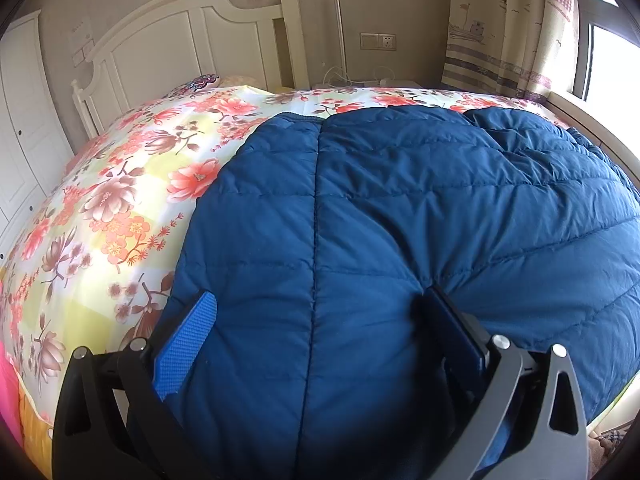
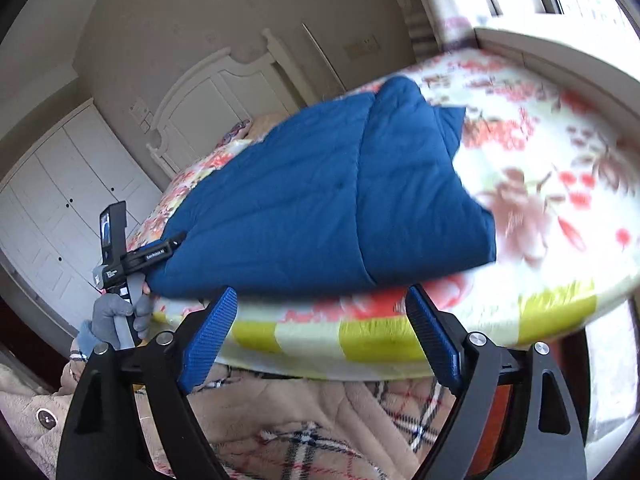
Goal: Fold large clothes
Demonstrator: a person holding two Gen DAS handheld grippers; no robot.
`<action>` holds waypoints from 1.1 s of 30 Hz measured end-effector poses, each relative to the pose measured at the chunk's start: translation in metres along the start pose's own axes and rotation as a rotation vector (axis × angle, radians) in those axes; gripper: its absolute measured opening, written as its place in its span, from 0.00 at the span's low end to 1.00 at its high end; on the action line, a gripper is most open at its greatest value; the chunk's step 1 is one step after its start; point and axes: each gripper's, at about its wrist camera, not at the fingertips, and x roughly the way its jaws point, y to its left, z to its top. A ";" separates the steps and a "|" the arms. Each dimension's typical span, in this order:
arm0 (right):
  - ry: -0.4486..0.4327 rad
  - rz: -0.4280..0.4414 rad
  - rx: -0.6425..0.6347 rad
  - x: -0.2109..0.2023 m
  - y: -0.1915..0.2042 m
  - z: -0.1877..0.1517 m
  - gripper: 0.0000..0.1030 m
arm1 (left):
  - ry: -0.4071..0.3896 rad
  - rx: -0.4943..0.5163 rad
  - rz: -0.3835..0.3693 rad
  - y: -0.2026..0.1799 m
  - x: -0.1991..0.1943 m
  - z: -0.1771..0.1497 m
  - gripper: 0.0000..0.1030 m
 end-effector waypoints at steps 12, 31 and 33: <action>-0.108 -0.086 0.337 0.054 -0.010 0.046 0.89 | -0.010 0.004 0.005 -0.002 -0.001 -0.002 0.98; -0.410 0.086 0.316 -0.019 -0.009 0.047 0.28 | 0.024 0.088 -0.149 -0.087 -0.028 0.097 0.96; -0.424 0.077 0.299 -0.028 -0.007 0.050 0.28 | 0.000 0.120 -0.180 -0.107 -0.037 0.088 0.96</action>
